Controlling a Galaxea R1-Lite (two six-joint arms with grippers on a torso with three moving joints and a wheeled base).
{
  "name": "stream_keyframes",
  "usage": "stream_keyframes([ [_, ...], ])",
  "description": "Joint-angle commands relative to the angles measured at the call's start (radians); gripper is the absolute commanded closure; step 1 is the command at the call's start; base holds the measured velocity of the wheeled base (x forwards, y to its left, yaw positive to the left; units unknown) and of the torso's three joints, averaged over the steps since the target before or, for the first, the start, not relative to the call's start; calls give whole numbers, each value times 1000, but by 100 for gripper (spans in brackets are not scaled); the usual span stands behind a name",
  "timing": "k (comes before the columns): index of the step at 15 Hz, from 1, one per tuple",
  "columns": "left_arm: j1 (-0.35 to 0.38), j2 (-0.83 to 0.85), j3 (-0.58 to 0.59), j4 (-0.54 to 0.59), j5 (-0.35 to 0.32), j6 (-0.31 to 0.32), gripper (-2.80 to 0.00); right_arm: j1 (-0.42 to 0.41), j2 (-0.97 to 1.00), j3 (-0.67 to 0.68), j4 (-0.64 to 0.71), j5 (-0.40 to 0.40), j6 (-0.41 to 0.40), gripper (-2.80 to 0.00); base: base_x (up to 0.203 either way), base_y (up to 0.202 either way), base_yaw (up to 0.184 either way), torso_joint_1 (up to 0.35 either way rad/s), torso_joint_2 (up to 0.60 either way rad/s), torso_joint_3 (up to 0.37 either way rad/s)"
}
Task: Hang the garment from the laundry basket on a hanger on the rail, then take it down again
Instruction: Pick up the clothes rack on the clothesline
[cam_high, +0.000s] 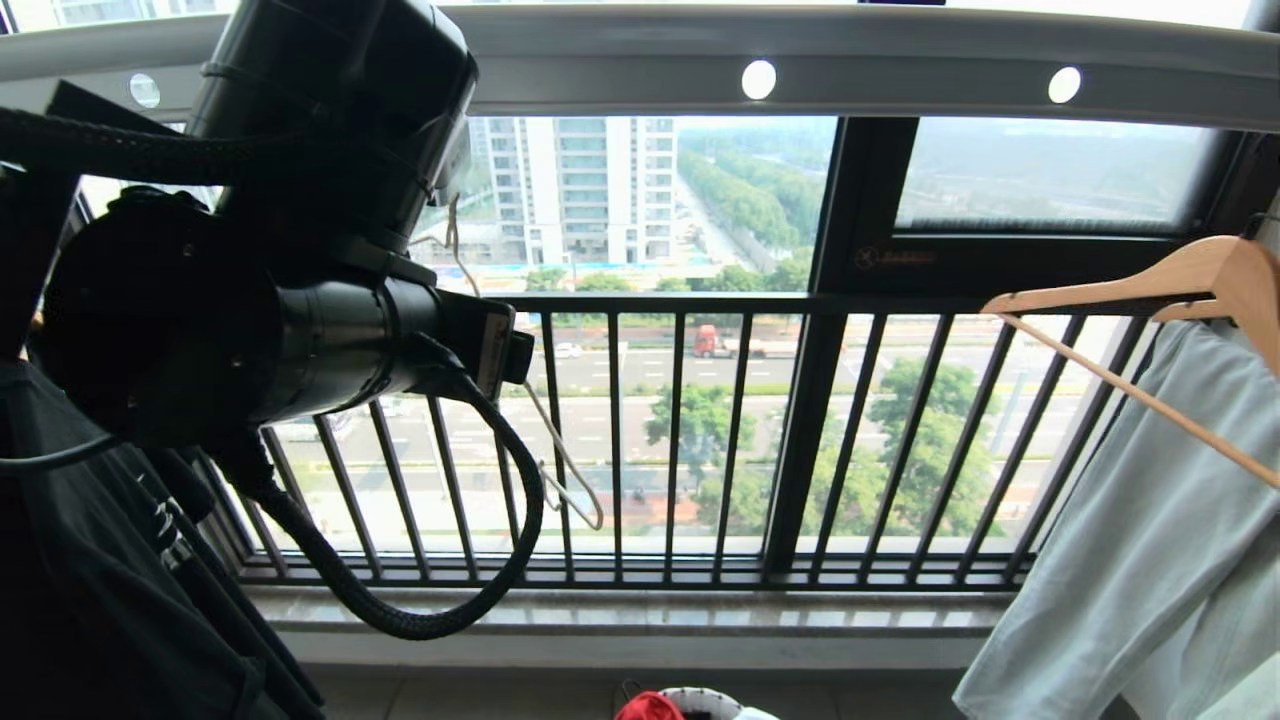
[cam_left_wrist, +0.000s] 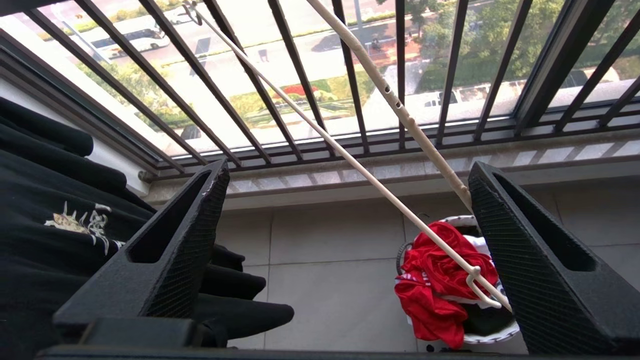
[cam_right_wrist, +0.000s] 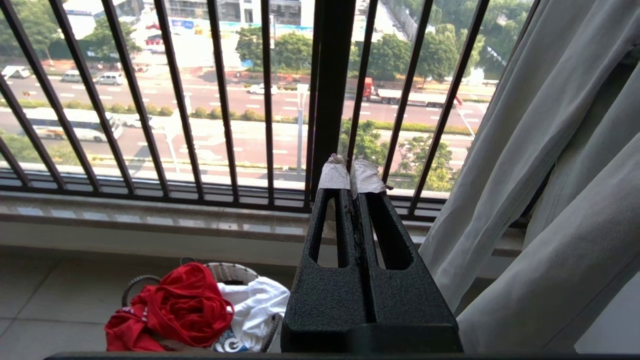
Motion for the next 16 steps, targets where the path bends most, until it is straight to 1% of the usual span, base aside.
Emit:
stream_keyframes([
  [1, 0, -14, 2, 3, 4, -1, -280, 0, 1, 0, 1, 1, -1, 0, 0, 0, 0, 0, 0, 0],
  [9, 0, -28, 17, 4, 4, 0, -280, 0, 1, 0, 1, 1, -1, 0, 0, 0, 0, 0, 0, 0],
  [12, 4, -10, 33, 1, -4, -5, -280, 0, 1, 0, 0, 0, -1, 0, 0, 0, 0, 0, 0, 0],
  [13, 9, 11, 40, -1, -8, -17, -280, 0, 1, 0, 1, 1, -1, 0, 0, 0, 0, 0, 0, 0],
  [14, 11, 35, 38, -8, -14, -52, -280, 0, 1, 0, 0, 1, -1, 0, 0, 0, 0, 0, 0, 0],
  [16, 12, 55, -1, -26, -75, -69, -280, 2, 1, 0, -1, 1, -1, 0, 0, 0, 0, 0, 0, 0],
])
